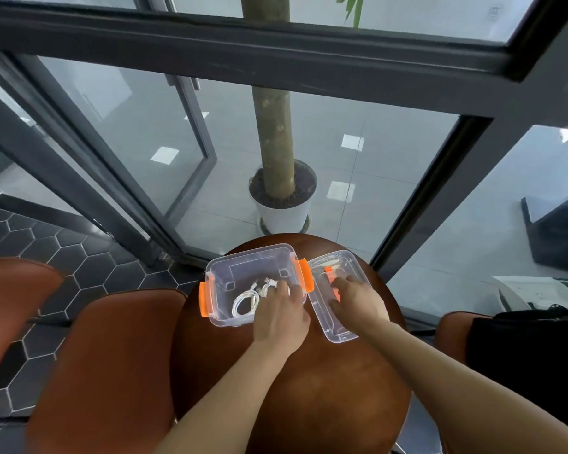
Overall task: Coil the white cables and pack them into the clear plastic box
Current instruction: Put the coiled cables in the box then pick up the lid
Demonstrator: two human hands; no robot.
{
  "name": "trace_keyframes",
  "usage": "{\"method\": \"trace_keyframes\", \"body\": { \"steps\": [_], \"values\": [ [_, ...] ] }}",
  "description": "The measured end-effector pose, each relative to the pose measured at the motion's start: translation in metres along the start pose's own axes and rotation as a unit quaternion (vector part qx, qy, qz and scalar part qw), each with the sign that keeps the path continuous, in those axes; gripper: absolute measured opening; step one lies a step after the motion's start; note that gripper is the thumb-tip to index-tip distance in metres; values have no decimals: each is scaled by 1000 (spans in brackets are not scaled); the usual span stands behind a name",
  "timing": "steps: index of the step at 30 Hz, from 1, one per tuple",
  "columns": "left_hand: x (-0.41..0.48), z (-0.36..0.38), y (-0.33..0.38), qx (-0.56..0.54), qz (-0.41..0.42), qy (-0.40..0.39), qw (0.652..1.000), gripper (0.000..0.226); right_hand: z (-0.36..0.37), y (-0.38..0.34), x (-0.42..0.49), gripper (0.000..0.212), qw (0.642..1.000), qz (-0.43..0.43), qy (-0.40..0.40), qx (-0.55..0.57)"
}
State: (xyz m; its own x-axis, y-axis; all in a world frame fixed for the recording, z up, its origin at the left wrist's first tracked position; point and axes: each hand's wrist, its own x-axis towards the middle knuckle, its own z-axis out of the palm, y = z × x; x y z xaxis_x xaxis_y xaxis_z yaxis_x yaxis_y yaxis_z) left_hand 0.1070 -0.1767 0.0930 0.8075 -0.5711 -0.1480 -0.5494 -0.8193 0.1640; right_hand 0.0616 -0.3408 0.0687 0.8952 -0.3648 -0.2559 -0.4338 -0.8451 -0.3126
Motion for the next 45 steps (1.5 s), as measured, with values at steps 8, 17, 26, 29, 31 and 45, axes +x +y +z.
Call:
{"method": "trace_keyframes", "body": {
  "steps": [8, 17, 26, 29, 31, 45],
  "values": [
    [0, 36, 48, -31, 41, -42, 998, 35, 13, 61, -10, 30, 992, 104, -39, 53],
    [23, 91, 68, -28, 17, -97, 995, 40, 44, 108, 11, 30, 987, 153, -40, 41],
    [32, 138, 73, 2, -6, -137, 991, 70, 70, 123, 32, 29, 983, 173, -63, 27],
    [31, 144, 73, -6, -4, -142, 990, 71, 76, 123, 35, 27, 982, 179, -62, 30],
    [28, 147, 73, -12, -4, -149, 989, 70, 81, 125, 36, 24, 981, 181, -51, 37],
    [11, 148, 64, -51, 1, -129, 990, 75, 72, 126, 18, 17, 963, 229, -45, 138]
  ]
}}
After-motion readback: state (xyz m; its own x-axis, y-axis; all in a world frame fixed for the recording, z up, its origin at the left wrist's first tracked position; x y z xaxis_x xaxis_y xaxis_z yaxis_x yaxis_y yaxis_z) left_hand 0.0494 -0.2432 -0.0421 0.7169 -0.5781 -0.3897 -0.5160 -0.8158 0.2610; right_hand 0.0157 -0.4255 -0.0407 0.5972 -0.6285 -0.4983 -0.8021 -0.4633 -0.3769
